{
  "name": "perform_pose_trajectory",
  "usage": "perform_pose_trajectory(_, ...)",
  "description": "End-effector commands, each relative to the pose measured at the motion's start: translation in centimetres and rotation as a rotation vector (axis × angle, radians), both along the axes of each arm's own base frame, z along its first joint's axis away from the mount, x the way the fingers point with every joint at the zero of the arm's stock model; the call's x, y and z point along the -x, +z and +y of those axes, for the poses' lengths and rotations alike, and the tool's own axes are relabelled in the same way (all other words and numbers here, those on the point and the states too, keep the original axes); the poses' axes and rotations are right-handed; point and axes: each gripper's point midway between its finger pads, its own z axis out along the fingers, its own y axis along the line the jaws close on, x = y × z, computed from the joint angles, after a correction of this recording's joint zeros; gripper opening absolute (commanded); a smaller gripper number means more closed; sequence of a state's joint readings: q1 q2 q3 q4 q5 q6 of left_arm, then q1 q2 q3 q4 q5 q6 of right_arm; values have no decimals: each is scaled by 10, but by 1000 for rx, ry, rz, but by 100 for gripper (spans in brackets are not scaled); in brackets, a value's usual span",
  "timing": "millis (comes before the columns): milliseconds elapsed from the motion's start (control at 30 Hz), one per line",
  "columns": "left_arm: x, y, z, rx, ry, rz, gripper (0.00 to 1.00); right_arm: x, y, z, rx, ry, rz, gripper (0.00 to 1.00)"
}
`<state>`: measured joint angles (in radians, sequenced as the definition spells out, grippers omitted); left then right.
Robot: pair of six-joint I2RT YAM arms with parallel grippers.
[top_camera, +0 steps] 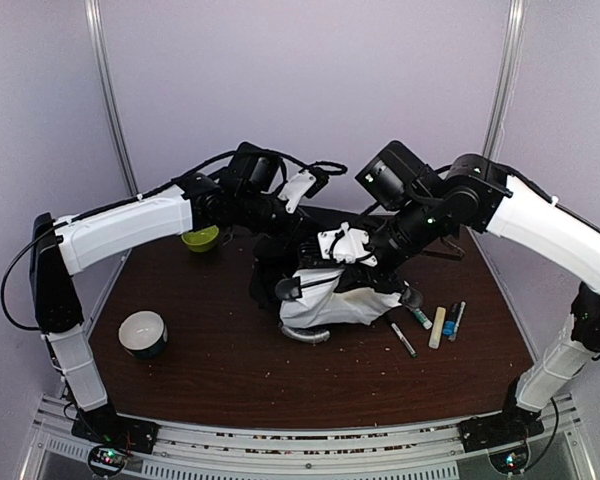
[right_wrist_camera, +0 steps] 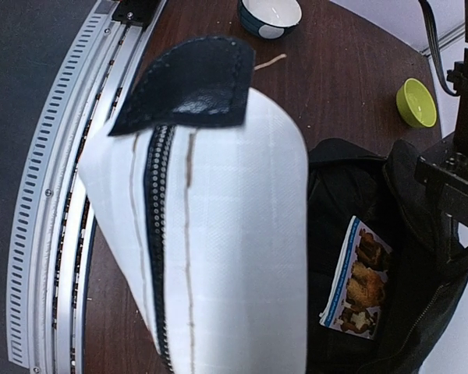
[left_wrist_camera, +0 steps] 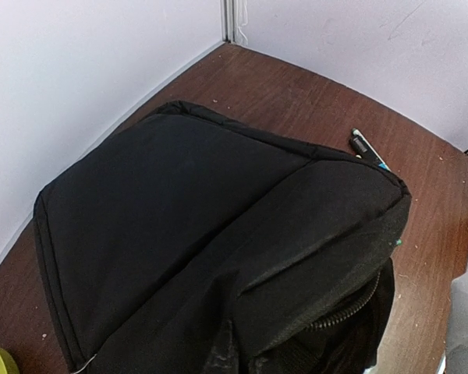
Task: Pack the student bag
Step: Place the pencil case in the largest pocket of the bag.
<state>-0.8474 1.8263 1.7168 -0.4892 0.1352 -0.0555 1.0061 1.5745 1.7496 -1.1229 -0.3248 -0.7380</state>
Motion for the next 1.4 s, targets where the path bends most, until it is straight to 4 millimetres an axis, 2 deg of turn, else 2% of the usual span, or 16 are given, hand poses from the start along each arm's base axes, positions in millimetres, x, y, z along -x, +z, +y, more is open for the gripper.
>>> perform_pose_trajectory(0,-5,59,-7,151,-31,-64,0,-17,34,13,-81,-11,-144,0)
perform_pose_trajectory(167,-3,70,-4,165,-48,-53,0,-33,49,27,-136,-30,-220,0)
perform_pose_trajectory(367,-7,73,1,195,-50,-22,0,-40,45,40,-148,-16,-250,0)
perform_pose_trajectory(500,-10,73,3,203,-51,-11,0,-43,43,50,-132,37,-333,0)
perform_pose_trajectory(633,-13,78,5,222,-54,-2,0,-51,33,63,-102,64,-423,0)
perform_pose_trajectory(733,-14,80,7,218,-45,-1,0,-67,21,69,-62,56,-516,0)
perform_pose_trajectory(833,-20,73,15,181,-2,-2,0,-83,13,71,-39,24,-595,0)
perform_pose_trajectory(967,-19,64,18,154,-7,16,0,-91,5,68,-16,12,-620,0)
perform_pose_trajectory(1133,-10,66,15,173,-54,36,0,-110,-5,63,-6,-18,-640,0)
perform_pose_trajectory(1367,-6,68,15,184,-66,47,0,-150,-28,65,22,-93,-739,0)
